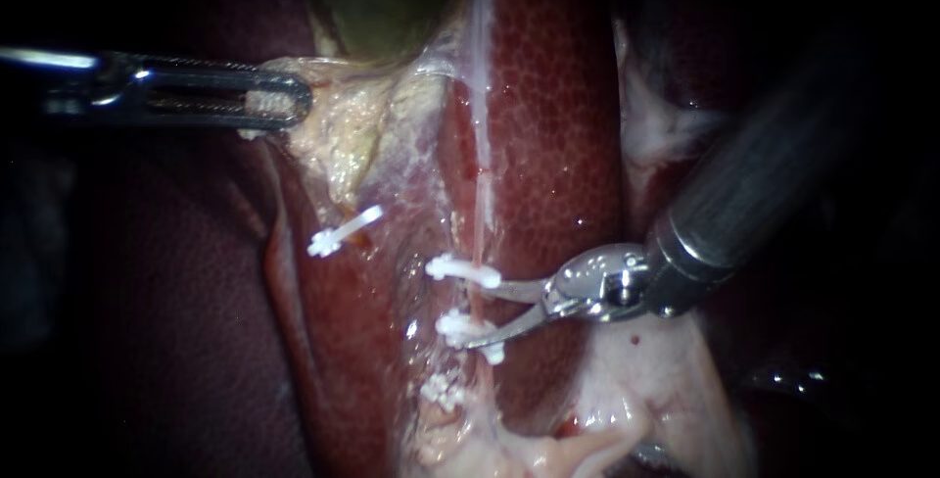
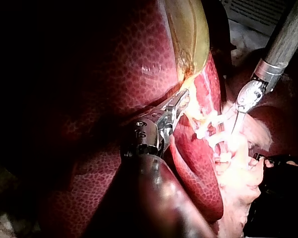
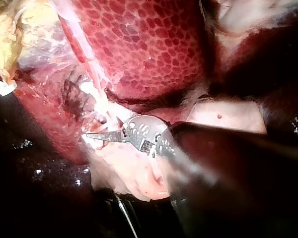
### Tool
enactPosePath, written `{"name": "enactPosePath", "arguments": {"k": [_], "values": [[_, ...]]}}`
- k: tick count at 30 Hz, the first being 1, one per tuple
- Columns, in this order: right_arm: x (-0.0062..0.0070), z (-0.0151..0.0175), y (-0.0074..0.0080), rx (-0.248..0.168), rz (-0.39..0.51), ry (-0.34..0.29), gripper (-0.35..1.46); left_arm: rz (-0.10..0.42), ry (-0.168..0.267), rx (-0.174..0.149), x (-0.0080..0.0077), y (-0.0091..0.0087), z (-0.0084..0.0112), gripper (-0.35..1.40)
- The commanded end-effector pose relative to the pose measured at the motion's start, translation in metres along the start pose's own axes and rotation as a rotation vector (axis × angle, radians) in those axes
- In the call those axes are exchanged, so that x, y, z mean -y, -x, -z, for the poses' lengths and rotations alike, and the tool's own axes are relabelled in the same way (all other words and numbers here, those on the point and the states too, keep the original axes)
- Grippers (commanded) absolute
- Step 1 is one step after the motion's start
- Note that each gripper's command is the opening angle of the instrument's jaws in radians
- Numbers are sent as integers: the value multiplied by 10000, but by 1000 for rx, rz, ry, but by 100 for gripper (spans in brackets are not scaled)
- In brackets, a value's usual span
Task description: Go to the cutting position right tube
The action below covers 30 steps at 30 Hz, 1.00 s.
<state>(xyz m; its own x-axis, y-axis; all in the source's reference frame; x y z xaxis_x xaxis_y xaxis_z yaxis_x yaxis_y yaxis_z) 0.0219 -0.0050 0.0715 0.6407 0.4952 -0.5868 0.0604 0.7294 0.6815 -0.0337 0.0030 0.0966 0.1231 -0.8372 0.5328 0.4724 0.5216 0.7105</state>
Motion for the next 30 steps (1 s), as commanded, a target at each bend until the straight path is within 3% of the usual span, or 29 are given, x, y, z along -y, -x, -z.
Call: {"name": "enactPosePath", "arguments": {"k": [1, 9, 21, 30], "values": [[-1, -1, 1, -3, -1, -5, 130, 0, 0, 0, 0, 0, 0, -35], [-8, -16, 1, -21, -16, -36, 130, -1, 1, 1, 1, -1, -1, -35], [-16, -33, -13, -80, -78, -56, 125, -1, 2, 1, 1, -2, -2, -35], [-18, -36, -15, -81, -97, -50, 120, -1, 2, 1, 1, -2, -2, -35]]}}
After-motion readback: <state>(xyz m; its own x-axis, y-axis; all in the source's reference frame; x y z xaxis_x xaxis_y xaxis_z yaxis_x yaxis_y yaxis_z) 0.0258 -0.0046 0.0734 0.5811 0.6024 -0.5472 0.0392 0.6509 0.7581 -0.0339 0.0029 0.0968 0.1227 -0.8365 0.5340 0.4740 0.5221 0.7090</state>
